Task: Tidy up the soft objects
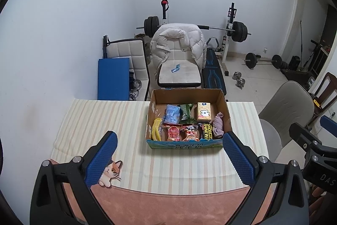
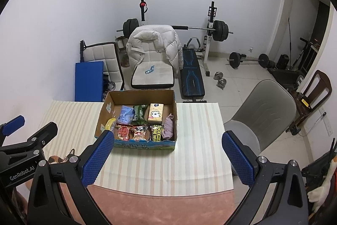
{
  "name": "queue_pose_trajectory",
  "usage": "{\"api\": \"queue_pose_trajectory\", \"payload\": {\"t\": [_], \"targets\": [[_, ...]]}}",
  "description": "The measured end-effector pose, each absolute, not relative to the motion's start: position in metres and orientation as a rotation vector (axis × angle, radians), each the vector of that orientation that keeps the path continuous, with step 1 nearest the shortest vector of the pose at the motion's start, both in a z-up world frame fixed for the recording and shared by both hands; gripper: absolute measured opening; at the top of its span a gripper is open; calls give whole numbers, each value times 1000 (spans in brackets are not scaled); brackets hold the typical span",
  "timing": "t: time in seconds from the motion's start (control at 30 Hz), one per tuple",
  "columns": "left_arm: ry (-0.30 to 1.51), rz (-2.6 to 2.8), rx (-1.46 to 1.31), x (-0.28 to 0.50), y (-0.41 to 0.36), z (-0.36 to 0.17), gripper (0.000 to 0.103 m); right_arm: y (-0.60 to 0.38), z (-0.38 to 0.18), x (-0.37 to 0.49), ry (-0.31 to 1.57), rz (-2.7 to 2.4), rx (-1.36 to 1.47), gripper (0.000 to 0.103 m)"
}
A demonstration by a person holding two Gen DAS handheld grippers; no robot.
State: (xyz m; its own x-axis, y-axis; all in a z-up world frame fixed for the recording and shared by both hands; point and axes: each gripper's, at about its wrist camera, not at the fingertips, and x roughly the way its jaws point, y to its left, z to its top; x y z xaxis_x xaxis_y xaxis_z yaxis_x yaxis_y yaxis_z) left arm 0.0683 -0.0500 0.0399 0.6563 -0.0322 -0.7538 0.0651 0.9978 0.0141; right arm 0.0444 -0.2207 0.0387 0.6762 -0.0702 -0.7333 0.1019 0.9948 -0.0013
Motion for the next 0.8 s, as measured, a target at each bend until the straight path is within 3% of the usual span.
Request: {"api": "queue_pose_trajectory", "payload": {"t": [0.8], "targets": [[860,-71,46,69,-51,34,102,-226,38,43,829,-96,40,103]]}}
